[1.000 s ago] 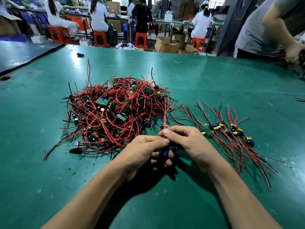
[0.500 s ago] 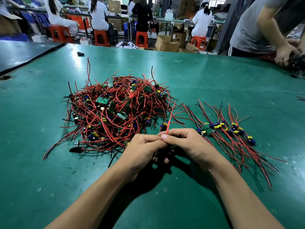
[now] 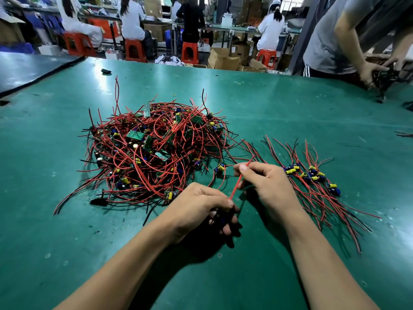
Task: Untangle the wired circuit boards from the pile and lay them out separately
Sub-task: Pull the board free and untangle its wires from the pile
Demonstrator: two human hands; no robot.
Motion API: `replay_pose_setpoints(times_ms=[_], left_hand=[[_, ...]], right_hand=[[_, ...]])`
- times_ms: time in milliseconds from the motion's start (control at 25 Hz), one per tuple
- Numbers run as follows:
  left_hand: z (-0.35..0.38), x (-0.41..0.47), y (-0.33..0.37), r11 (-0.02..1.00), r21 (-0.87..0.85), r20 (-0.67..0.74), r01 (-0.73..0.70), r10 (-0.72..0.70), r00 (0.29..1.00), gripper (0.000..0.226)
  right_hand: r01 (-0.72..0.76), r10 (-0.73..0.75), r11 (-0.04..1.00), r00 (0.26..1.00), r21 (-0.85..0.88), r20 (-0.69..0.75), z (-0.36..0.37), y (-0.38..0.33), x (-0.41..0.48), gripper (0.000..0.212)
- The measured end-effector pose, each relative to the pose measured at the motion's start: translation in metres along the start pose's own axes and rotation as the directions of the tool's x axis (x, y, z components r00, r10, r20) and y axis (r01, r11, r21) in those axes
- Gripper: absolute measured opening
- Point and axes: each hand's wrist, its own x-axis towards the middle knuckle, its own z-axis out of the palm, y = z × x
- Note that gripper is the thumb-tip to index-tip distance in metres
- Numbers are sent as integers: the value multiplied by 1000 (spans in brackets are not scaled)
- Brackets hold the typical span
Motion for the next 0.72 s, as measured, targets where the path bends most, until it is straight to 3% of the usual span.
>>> replay_pose_setpoints(times_ms=[240, 360, 480, 560, 640, 720], left_hand=[[-3, -2, 6, 1000, -24, 92, 4, -2, 996, 17], [-9, -4, 6, 998, -50, 80, 25, -21, 997, 17], [-10, -5, 4, 998, -48, 55, 39, -36, 998, 16], [-8, -4, 2, 997, -67, 17, 23, -22, 1000, 17], [-7, -1, 0, 997, -79, -56, -24, 19, 998, 20], [-7, 1, -1, 993, -85, -135, -80, 68, 989, 22]], right_hand=[[45, 11, 962, 979, 270, -202, 5, -6, 3, 22], [-36, 119, 892, 981, 451, -156, 5, -11, 3, 30], [-153, 245, 758, 968, 634, -60, 5, -13, 2, 33], [-168, 248, 764, 968, 622, -42, 4, -13, 2, 33], [-164, 189, 862, 982, 480, -3, 4, -12, 0, 36], [-194, 157, 932, 977, 305, 142, 9, -11, -4, 46]])
